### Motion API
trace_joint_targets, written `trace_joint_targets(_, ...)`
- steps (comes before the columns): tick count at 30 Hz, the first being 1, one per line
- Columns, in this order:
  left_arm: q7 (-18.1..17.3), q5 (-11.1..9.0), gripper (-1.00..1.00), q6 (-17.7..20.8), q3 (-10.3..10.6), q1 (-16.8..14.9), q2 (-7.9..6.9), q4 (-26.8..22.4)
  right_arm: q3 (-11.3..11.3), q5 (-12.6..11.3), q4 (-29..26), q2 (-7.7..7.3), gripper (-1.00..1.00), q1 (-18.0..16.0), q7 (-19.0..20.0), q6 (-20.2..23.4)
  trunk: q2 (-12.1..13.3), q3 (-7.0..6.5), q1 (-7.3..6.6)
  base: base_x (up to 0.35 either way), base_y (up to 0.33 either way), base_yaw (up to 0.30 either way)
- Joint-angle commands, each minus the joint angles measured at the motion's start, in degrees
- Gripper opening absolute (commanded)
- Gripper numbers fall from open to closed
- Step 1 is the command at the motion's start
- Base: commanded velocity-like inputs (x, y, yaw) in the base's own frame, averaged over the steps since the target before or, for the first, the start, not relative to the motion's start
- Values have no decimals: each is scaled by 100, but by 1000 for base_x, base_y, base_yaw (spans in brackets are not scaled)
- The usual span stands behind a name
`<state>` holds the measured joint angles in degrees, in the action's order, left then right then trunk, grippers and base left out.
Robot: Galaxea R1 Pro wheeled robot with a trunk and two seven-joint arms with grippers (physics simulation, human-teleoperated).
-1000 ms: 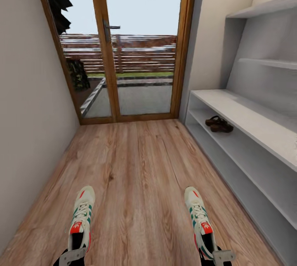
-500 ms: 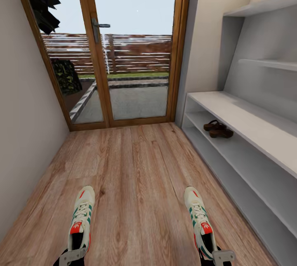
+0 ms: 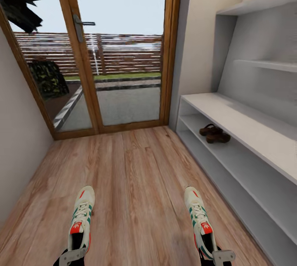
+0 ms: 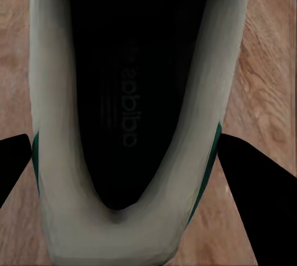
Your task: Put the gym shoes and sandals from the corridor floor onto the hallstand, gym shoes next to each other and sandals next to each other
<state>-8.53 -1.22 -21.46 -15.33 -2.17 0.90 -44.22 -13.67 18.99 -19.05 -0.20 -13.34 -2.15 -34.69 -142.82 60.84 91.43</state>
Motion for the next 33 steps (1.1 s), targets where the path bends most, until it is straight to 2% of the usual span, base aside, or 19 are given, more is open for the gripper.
trace_joint_targets(1, -61, -17, -100, -12, -32, -3, 7, 1, -29, 61, 6, 3, -100, -5, -22, -20, -2, 5, 2, 319, 131, -257)
trace_joint_targets(10, -64, -19, -100, -16, -32, 11, 7, -7, -30, 61, 6, 3, -100, -8, -22, -20, -2, 5, 2, 166, 237, -261)
trace_joint_targets(33, -73, -27, -100, -16, -32, 14, 7, -8, -29, 59, 6, 3, -100, -7, -22, -20, -2, 5, 2, -75, 304, -262)
